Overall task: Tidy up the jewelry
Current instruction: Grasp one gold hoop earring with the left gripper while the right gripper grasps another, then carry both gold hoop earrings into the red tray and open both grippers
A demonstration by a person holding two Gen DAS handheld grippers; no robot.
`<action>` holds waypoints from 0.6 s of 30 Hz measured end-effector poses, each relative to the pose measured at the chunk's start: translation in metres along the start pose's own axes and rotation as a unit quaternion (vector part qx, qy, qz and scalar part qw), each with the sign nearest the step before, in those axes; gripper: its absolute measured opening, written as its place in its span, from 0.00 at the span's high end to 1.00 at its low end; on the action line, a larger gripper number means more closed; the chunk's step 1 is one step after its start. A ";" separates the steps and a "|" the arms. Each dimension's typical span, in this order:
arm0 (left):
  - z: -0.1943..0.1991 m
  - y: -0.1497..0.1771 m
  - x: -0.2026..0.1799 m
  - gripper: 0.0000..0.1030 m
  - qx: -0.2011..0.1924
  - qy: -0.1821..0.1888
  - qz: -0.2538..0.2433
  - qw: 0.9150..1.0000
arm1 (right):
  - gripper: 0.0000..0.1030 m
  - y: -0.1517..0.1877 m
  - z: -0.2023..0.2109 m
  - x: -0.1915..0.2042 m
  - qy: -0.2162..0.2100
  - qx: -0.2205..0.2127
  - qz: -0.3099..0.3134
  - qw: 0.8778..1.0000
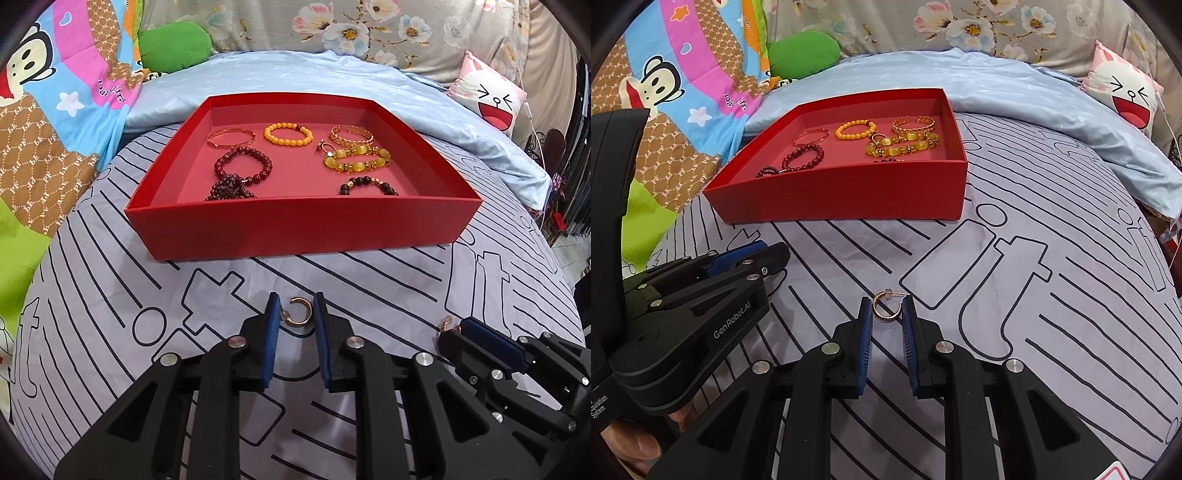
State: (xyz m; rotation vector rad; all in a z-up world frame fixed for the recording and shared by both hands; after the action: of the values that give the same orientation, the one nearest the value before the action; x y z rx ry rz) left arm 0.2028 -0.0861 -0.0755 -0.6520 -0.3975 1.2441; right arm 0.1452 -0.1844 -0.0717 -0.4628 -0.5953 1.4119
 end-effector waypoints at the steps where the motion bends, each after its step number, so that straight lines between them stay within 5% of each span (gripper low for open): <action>1: 0.000 0.000 0.000 0.83 0.000 0.001 0.001 1.000 | 0.85 0.001 0.000 0.001 0.000 0.000 0.000 1.000; 18: 0.039 -0.003 0.005 0.83 -0.008 0.025 0.013 1.000 | 0.85 -0.031 0.028 0.010 -0.022 -0.032 0.003 0.999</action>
State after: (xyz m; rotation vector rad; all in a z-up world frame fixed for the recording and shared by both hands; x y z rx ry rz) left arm 0.1828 -0.0725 -0.0445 -0.7028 -0.3600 1.2474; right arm 0.1517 -0.1792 -0.0299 -0.4859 -0.6778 1.4141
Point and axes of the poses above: each gripper's, at about its wrist camera, not at the fingertips, and z roughly against the way its jaws point, x to its left, y to its underside, the point moved 10 cm from there along -z, roughly the way its jaws point, and after that the axes turned 1 degree about -y, right-handed, at the moved point
